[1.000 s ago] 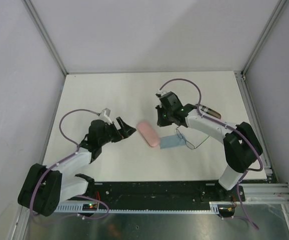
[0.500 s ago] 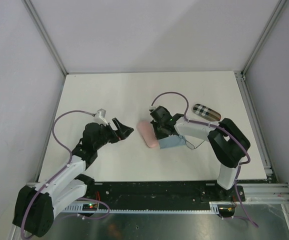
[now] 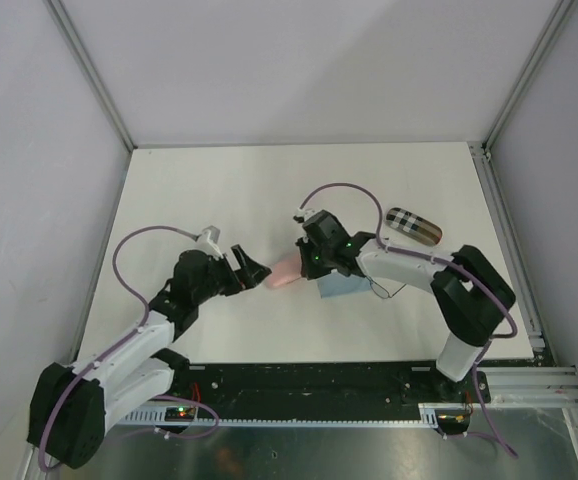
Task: Organize the sunglasses
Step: Pick up the sunglasses case from the center of the board.
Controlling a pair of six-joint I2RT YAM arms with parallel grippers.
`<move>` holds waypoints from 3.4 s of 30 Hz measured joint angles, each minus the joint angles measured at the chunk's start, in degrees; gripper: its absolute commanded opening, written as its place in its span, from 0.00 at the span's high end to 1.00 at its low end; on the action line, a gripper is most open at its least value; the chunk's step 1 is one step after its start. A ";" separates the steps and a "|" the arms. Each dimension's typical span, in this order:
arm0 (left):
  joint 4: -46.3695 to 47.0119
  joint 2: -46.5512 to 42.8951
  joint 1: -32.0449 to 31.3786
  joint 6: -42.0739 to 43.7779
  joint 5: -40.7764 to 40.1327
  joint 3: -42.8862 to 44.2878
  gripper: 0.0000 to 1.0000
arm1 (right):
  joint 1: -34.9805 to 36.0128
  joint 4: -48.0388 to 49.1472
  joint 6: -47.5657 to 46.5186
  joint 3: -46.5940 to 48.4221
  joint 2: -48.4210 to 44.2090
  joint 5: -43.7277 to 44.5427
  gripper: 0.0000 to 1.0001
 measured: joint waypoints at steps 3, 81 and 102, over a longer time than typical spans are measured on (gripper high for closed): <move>-0.42 2.23 -3.52 0.07 -1.29 0.37 0.00 | -2.60 1.79 0.07 -3.17 -3.93 -1.64 0.97; -15.32 22.45 -18.86 10.51 -13.73 25.90 0.00 | -45.70 -4.79 -42.88 14.84 5.60 -10.97 0.01; -15.04 21.09 -18.16 10.56 -11.17 25.59 0.00 | -45.59 -22.77 -56.76 24.52 17.42 -9.68 0.10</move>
